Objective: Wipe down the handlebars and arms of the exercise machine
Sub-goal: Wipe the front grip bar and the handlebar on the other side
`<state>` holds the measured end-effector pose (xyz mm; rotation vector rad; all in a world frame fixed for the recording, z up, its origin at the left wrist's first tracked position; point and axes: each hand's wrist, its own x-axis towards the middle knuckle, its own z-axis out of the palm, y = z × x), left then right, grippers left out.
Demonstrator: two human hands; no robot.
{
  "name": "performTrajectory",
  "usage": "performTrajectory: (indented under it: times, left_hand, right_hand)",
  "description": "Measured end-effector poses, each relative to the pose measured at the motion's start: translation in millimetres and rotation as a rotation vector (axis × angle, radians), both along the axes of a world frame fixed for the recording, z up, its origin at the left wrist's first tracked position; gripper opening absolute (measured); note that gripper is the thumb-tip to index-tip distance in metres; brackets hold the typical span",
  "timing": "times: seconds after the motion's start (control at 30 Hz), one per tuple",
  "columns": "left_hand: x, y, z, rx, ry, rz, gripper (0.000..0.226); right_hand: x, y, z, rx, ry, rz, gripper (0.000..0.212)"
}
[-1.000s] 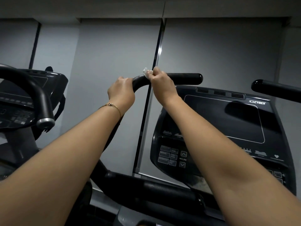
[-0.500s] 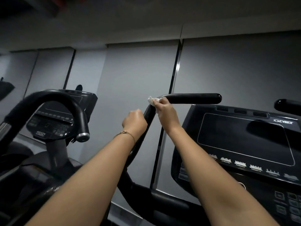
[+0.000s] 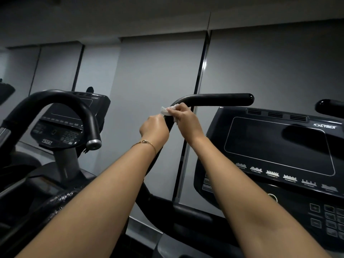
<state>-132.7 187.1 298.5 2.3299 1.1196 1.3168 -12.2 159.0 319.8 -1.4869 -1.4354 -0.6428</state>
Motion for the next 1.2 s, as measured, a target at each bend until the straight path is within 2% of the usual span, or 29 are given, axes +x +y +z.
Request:
performTrajectory:
  times: [0.07,0.17,0.23,0.3,0.43,0.6,0.73,0.83,0.93,1.1,1.2]
  left_hand:
    - [1,1,0,0.003,-0.001,0.001,0.016]
    - [2,3,0,0.002,-0.019,0.009,0.018]
    - [4,2,-1,0.006,-0.023,0.015,0.02]
    - [5,4,-3,0.017,-0.033,0.013,0.02]
    - [3,10,-5,0.002,-0.1,-0.027,0.022]
    - [-1,11,-6,-0.052,-0.146,-0.074,0.024]
    - [-3,10,-6,-0.076,-0.131,-0.092,0.029]
    - [-3,9,-5,-0.087,-0.127,-0.094,0.024]
    - [-4,4,-6,-0.089,-0.137,-0.101,0.019]
    - [-9,-2,-10,-0.028,-0.066,-0.073,0.016]
    - [-14,-7,-15,0.001,0.011,-0.052,0.017]
  right_hand:
    - [-2,-1,10,0.013,0.154,0.075,0.023]
    - [-7,0,5,-0.011,0.183,0.115,0.025]
    - [-11,-4,-3,-0.044,0.264,0.199,0.016]
    - [-11,-8,0,-0.047,0.355,0.236,0.024]
    - [-11,-7,18,-0.029,0.346,0.223,0.02]
    - [-9,-4,-9,-0.041,0.371,0.272,0.031]
    - [-13,-5,8,-0.006,0.393,0.299,0.032]
    - [-12,-1,1,0.024,0.414,0.287,0.028]
    - [-14,1,-22,-0.008,0.342,0.251,0.029]
    - [-12,-3,-7,-0.032,0.335,0.186,0.03]
    - [-19,-5,-18,-0.027,0.401,0.228,0.03]
